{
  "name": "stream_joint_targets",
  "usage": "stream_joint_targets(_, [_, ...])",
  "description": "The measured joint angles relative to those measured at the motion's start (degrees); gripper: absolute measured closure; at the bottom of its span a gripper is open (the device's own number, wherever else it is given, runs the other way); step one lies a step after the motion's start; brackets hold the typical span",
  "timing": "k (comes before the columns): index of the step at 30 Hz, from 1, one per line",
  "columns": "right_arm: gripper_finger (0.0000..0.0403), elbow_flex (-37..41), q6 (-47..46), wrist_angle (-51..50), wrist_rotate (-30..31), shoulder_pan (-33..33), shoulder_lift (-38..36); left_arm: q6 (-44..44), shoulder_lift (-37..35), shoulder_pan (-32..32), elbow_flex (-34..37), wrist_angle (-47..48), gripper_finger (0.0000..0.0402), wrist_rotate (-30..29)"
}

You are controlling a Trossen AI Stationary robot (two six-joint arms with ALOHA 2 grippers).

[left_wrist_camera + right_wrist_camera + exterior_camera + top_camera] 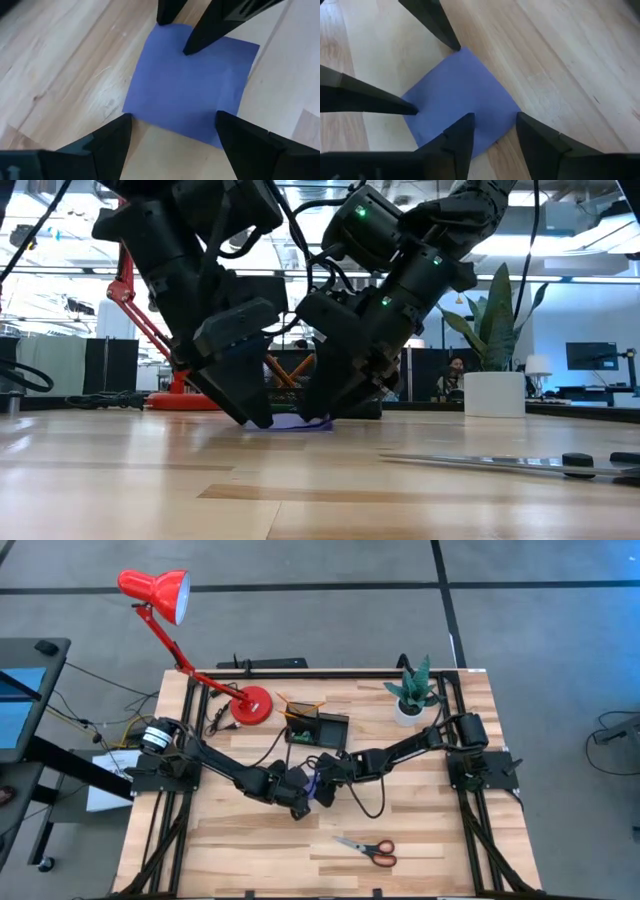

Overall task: Pick and place office supplies into organizer
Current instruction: Put the violet sticky note into the black desk organizer

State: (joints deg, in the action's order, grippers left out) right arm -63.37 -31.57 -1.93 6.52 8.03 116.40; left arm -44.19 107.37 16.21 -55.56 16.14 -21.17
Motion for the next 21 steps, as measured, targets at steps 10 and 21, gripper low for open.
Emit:
stream_joint_targets(10, [0.0285, 0.2, 0.0, 3.2, -0.2, 0.1, 0.2, 2.4, -0.1, -0.1, 0.2, -2.6, 0.0130, 0.4])
stream_joint_targets(21, [0.0350, 0.2, -0.1, 4.0, 2.3, 0.2, 0.1, 3.1, 0.1, -0.7, 0.2, -2.9, 0.0242, -0.1])
